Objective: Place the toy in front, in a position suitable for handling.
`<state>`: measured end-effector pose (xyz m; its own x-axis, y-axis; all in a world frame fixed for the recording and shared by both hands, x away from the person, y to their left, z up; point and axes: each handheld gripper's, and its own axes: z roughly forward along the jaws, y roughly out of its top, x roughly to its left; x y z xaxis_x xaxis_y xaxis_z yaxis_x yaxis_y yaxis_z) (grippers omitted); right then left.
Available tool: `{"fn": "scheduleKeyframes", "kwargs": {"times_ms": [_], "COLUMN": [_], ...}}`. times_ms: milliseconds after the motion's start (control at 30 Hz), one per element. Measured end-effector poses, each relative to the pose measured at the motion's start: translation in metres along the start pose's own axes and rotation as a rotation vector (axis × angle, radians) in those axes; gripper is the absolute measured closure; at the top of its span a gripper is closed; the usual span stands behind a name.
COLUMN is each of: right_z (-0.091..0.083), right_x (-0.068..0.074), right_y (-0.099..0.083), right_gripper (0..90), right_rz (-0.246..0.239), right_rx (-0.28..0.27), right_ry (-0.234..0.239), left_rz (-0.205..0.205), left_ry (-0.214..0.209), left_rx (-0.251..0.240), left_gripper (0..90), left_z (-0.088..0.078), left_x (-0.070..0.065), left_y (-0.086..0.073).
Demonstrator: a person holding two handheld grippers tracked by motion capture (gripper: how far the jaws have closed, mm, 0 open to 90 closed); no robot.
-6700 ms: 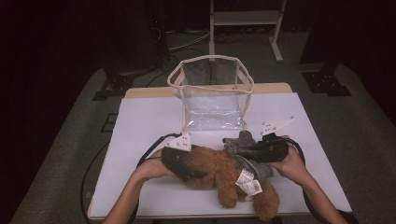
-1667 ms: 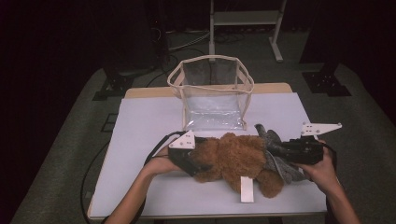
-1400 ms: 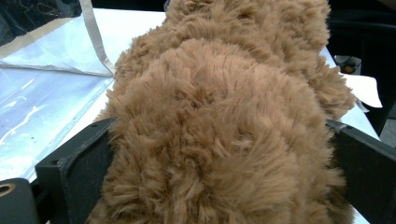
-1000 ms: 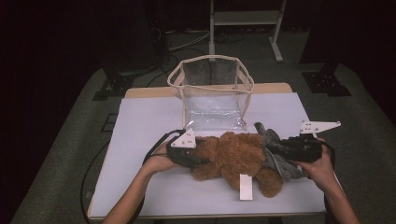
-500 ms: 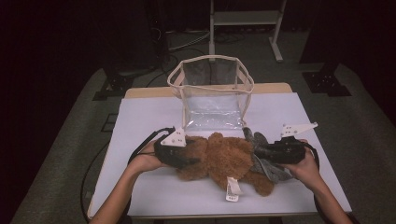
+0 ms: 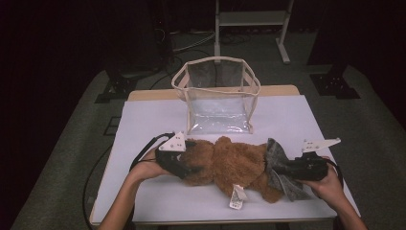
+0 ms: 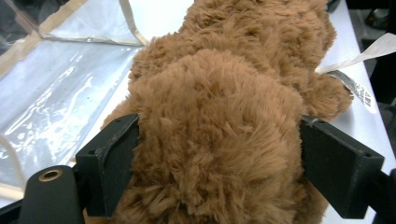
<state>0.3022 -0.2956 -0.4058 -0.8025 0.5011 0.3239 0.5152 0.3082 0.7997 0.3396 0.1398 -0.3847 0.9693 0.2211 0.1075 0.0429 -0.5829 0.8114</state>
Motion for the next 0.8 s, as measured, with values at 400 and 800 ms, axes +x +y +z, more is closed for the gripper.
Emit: {"fn": "scheduleKeyframes", "kwargs": {"times_ms": [400,800], "right_z": [0.035,0.06], "right_x": [0.038,0.023], "right_y": [0.085,0.062], "right_gripper": [73.6,73.8], "right_rz": [-0.187,-0.173], "right_rx": [-0.064,0.021], "right_ry": [0.078,0.01], "left_rz": [0.026,-0.032], "left_ry": [0.02,0.025], "left_rx": [-0.009,-0.049], "left_gripper": [13.3,10.2], "left_z": [0.01,-0.005], "left_x": [-0.005,0.001], "left_y": [-0.001,-0.012]}}
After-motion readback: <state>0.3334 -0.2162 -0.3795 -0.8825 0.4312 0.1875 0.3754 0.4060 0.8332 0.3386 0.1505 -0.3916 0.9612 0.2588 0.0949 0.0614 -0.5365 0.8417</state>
